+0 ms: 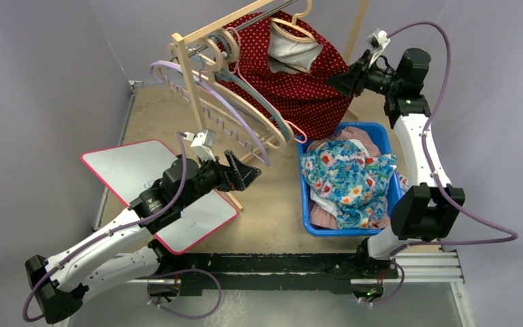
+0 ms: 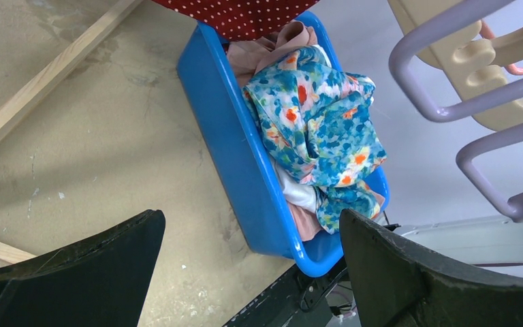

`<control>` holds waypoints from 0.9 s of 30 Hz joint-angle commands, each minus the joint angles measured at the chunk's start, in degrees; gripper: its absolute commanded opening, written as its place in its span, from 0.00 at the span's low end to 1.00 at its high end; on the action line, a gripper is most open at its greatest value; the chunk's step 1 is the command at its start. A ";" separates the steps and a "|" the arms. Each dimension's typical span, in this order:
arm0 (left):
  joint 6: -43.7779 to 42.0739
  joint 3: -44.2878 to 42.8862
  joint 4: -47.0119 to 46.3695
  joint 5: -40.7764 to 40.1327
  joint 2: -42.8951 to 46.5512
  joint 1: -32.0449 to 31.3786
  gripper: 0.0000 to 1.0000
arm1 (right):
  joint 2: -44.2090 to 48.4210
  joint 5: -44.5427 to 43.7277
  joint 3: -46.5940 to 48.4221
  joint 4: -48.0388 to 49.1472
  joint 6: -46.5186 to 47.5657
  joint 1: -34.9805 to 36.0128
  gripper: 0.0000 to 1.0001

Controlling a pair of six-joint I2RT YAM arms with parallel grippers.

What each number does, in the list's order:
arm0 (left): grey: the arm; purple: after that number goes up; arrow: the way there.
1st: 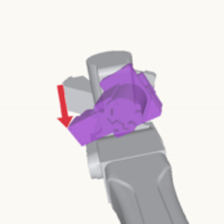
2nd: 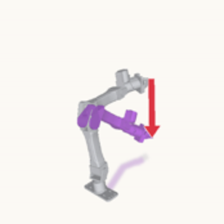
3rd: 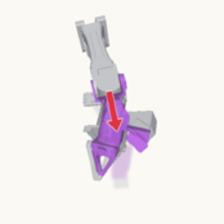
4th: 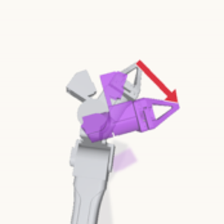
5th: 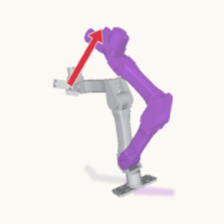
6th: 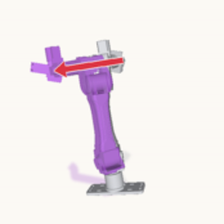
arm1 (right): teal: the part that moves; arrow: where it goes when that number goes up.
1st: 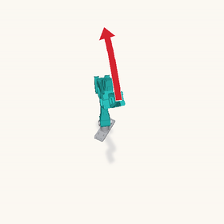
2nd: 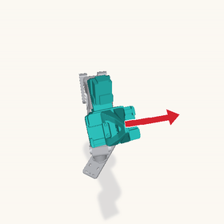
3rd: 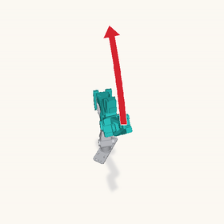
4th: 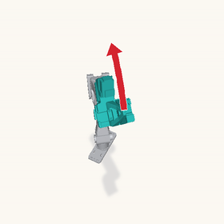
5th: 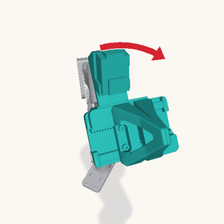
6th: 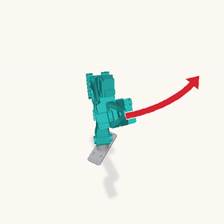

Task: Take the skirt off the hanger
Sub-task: Pick up the hanger from the clothesline.

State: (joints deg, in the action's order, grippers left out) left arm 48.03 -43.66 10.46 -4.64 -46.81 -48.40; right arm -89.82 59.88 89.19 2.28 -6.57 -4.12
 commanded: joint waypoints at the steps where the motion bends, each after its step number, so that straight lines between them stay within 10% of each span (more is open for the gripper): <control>1: 0.60 -2.73 -1.89 1.31 -0.01 0.06 1.00 | 4.50 1.10 -3.09 10.03 -5.81 0.36 0.33; 8: 1.70 -2.31 -3.76 2.06 -0.45 0.06 1.00 | 8.53 -0.52 -13.66 34.66 -30.79 0.75 0.00; 27: 2.87 -1.24 -4.00 1.47 1.73 0.11 1.00 | 9.74 -14.44 -23.87 81.78 -88.22 1.51 0.00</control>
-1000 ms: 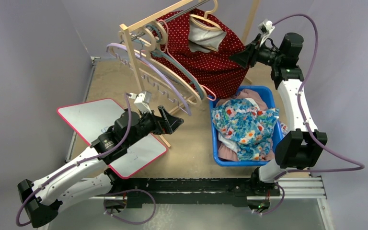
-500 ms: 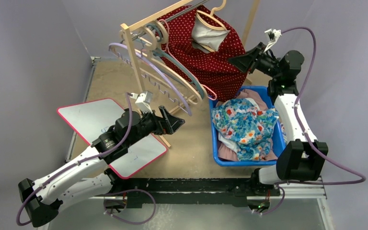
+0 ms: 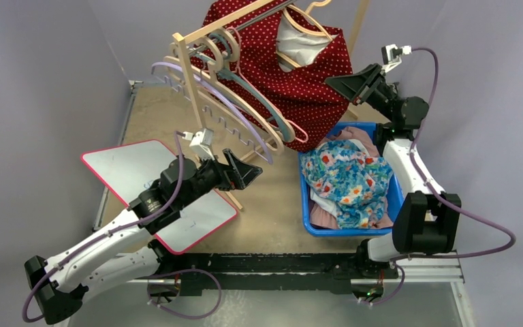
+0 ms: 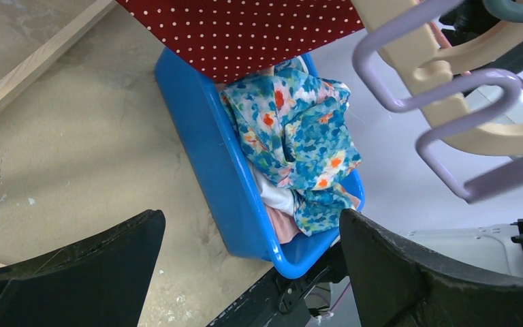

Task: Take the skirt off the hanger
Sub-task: Pick up the hanger from the clothesline, then adjust the clothesline at the center of the board.

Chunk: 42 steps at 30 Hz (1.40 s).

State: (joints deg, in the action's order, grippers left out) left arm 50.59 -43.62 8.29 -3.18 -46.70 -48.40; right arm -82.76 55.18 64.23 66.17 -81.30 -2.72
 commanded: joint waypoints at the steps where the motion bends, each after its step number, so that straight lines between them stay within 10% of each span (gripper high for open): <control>1: 0.05 -1.44 -1.41 -0.18 1.83 0.07 1.00 | 3.36 -10.99 0.81 18.01 -14.37 0.13 0.00; 13: -0.35 -1.38 0.05 -1.27 2.89 0.11 1.00 | 8.60 -17.02 -9.03 23.64 -22.46 0.12 0.00; 23: -0.83 -1.28 0.12 -2.05 1.72 0.06 1.00 | 14.03 -10.01 -18.22 13.60 -11.10 -0.18 0.00; 42: 0.54 -0.06 -0.22 -4.38 0.62 0.07 0.99 | 30.05 5.41 -19.92 -58.18 45.82 1.50 0.00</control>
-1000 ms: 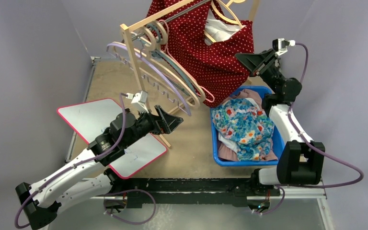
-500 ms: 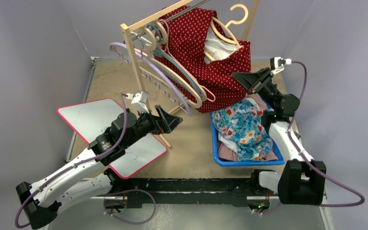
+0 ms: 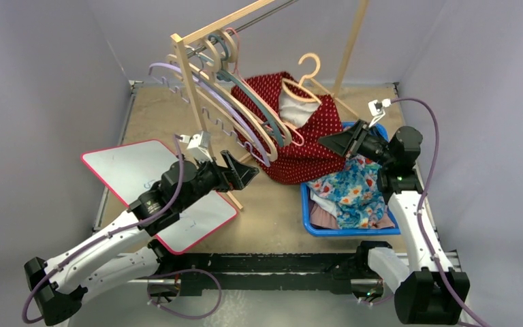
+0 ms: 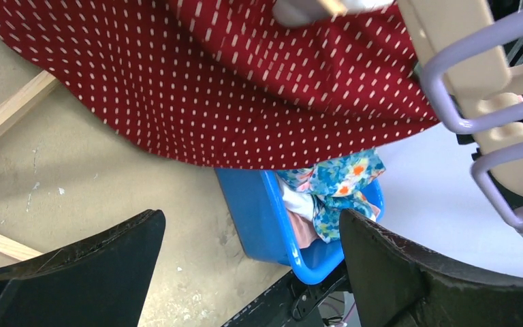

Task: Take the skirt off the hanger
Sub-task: Adjust the clothesline at the center of the board.

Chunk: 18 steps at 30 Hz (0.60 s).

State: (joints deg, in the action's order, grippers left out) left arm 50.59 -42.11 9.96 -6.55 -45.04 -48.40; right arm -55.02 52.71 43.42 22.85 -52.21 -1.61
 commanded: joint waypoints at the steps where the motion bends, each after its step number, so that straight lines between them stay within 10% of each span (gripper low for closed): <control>1: 0.43 -1.76 -2.17 -0.91 -1.52 0.06 0.98 | 2.86 9.71 0.08 -17.30 18.93 0.50 0.00; 6: -0.59 -1.96 -5.07 0.62 -2.01 0.06 0.95 | 4.60 10.87 -0.37 -37.50 34.62 2.69 0.00; 18: -1.61 -4.52 -8.17 -3.08 -8.65 0.07 0.62 | 13.64 4.98 -7.40 -38.99 32.54 13.76 0.00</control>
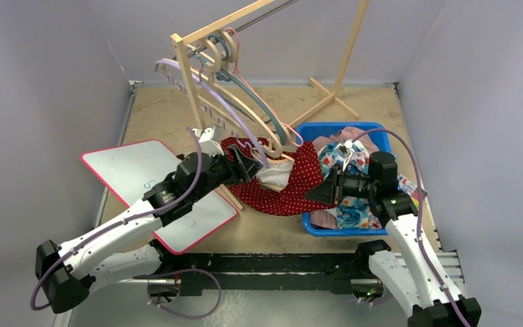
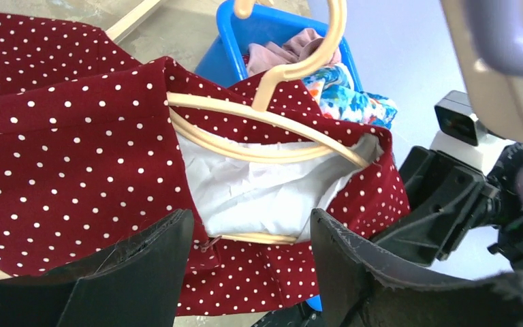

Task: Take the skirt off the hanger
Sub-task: Adjust the clothesline at the center of the board.

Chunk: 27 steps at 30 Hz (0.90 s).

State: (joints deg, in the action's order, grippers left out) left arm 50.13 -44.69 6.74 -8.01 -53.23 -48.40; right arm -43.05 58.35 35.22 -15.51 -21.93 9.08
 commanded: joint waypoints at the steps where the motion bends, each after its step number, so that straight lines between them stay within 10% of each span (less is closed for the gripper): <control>1: -1.58 -1.60 -5.59 -2.22 -0.08 0.06 0.62 | 1.80 -1.61 0.90 -1.41 2.46 3.93 0.00; 27: -8.70 -7.50 -16.46 2.43 -12.55 0.06 0.49 | 7.80 -10.45 11.35 -21.67 4.86 6.83 0.00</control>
State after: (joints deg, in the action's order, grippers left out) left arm 42.35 -48.86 -7.05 -7.33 -66.63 -48.40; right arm -37.93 47.62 42.26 -31.35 -17.85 15.49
